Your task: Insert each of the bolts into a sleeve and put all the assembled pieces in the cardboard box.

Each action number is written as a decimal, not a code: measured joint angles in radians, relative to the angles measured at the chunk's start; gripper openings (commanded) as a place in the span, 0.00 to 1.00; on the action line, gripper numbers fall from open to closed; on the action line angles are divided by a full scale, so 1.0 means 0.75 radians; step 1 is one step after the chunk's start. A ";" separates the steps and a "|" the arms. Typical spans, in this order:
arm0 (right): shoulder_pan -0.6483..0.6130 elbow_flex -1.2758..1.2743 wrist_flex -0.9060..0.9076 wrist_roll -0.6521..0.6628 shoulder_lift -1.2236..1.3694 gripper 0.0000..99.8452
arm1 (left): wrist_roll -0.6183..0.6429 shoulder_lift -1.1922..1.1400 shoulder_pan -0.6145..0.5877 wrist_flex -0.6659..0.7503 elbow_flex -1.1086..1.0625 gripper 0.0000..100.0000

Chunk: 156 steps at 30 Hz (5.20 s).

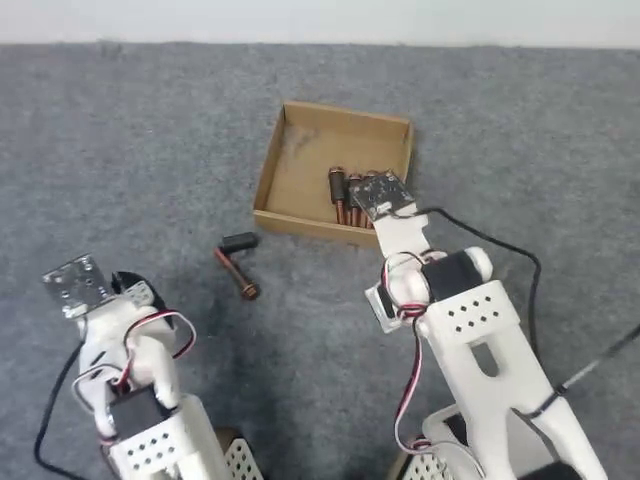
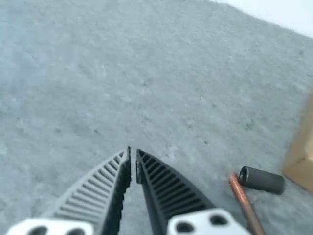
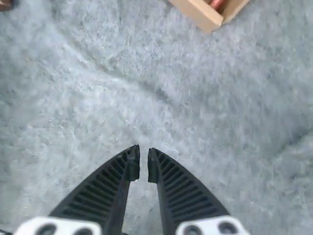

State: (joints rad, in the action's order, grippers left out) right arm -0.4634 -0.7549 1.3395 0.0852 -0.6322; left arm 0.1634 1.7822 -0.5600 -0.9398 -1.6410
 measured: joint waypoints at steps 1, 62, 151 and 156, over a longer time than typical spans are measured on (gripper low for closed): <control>0.000 -0.018 -0.035 0.000 0.000 0.01 | -0.014 -0.004 -0.006 -0.016 0.018 0.01; -0.468 1.379 -0.327 0.606 1.487 0.07 | 0.270 -2.019 -0.516 0.438 0.794 0.01; -0.307 2.823 0.528 0.421 2.128 0.01 | 0.272 -2.019 -0.468 0.438 0.794 0.01; -0.227 2.921 0.552 0.293 2.128 0.01 | 0.274 -2.019 -0.450 0.438 0.794 0.01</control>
State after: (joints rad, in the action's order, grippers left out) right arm -0.6337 1.4362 1.7538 0.3046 0.9636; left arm 0.3690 0.2677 -0.8976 -0.6114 -1.0457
